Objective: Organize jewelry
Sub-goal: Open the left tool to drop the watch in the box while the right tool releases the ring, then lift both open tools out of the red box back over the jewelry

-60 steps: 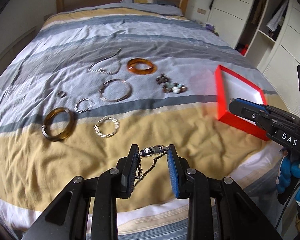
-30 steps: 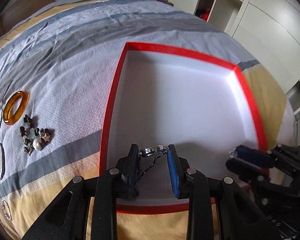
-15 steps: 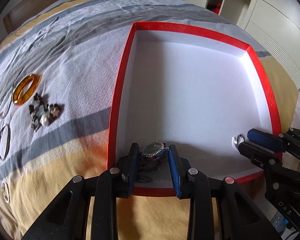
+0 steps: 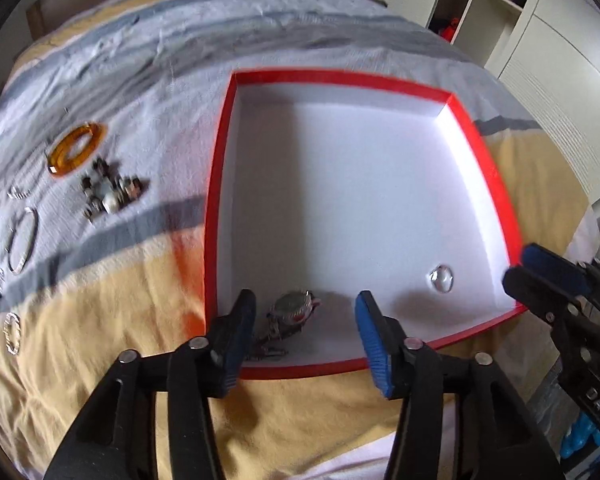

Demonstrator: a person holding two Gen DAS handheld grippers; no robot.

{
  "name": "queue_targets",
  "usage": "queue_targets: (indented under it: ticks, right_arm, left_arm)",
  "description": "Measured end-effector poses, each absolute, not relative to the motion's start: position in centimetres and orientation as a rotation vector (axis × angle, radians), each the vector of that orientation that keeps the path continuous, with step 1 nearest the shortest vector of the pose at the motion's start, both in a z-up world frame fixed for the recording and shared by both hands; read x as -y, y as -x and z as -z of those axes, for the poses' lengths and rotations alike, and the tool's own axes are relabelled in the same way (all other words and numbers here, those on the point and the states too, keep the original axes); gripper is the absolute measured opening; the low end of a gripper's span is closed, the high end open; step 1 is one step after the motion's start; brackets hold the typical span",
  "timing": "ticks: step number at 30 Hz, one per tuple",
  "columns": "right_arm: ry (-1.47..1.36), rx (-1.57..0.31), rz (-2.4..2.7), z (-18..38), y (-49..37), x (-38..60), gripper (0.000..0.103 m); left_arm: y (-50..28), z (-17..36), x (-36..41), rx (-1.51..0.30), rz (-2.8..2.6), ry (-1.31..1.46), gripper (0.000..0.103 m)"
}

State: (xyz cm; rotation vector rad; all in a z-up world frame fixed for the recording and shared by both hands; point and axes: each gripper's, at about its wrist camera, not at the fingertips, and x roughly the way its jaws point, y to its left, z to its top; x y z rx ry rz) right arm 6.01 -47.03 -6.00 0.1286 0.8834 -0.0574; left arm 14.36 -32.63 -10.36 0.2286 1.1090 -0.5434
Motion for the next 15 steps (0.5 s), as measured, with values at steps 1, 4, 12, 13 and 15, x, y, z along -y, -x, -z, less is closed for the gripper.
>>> queue_targets:
  ticks: [1, 4, 12, 13, 15]
  right_arm:
    - [-0.134, -0.873, 0.061, 5.6, -5.6, 47.1, 0.028]
    - [-0.155, -0.825, 0.074, 3.8, -4.0, 47.3, 0.028]
    - [-0.225, -0.714, 0.119, -0.3, 0.7, 47.7, 0.028]
    - [-0.236, -0.698, 0.125, -0.9, 1.4, 47.7, 0.028]
    - [-0.249, -0.669, 0.132, -2.0, 2.6, 47.4, 0.029]
  left_arm:
    - [-14.0, 9.5, 32.8, -1.074, 0.544, -0.237, 0.065]
    - [-13.3, 7.7, 33.1, -1.018, 0.549, -0.25, 0.067]
    - [-10.4, 1.7, 32.4, -0.835, 0.522, -0.274, 0.067]
    - [-9.6, 0.7, 32.1, -0.813, 0.517, -0.28, 0.067]
    - [-8.2, -1.3, 31.2, -0.785, 0.512, -0.273, 0.067]
